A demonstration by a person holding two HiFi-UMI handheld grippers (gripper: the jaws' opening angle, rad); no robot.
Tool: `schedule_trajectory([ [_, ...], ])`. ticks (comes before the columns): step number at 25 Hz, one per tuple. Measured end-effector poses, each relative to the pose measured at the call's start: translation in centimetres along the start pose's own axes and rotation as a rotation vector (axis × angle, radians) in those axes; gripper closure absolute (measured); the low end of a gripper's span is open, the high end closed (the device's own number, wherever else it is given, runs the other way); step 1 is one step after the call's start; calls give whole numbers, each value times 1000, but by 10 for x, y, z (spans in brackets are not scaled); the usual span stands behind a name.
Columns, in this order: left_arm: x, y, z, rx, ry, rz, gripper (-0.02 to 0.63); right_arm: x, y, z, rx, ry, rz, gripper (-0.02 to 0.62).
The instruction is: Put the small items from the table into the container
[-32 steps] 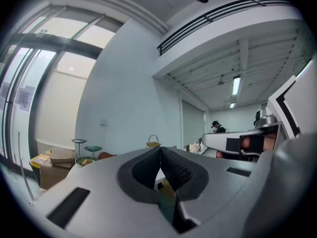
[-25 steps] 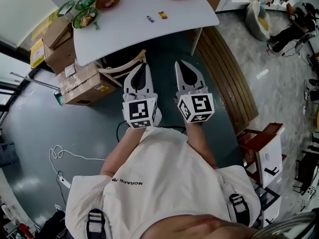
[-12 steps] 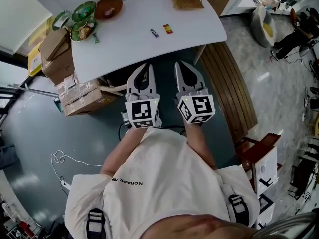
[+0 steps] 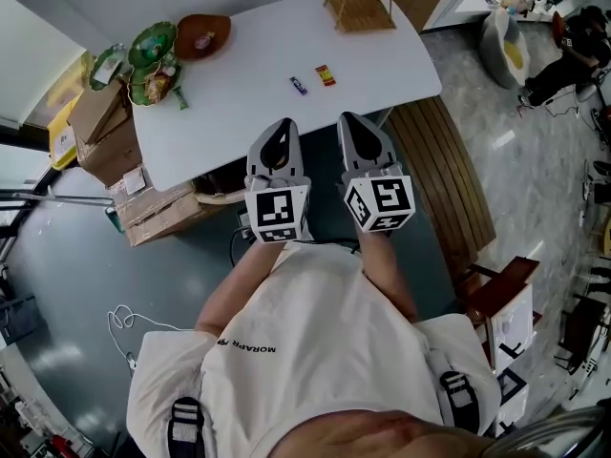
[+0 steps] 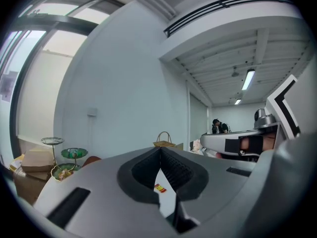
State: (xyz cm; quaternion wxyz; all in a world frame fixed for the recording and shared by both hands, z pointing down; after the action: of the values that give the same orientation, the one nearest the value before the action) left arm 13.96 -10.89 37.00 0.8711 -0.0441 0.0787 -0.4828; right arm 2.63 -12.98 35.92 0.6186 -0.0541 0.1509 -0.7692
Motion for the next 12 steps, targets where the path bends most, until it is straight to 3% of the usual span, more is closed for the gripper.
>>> schedule_trajectory([
  [12,-52,15,13,40,40,-5,601,-49,-22,0,1,67,4,581],
])
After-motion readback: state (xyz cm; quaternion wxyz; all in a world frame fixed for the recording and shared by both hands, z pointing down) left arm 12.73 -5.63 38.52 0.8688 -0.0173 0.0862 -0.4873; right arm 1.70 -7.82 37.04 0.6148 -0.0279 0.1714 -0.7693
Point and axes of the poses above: the fingertips, and each gripper's own axes: x backward along the fingers, y to its left, z out of its underside, the point moved 2 cm from there along x, backward along the fingers, and after that the axes turned 12 degrees about -x, right-handed, at the moved point
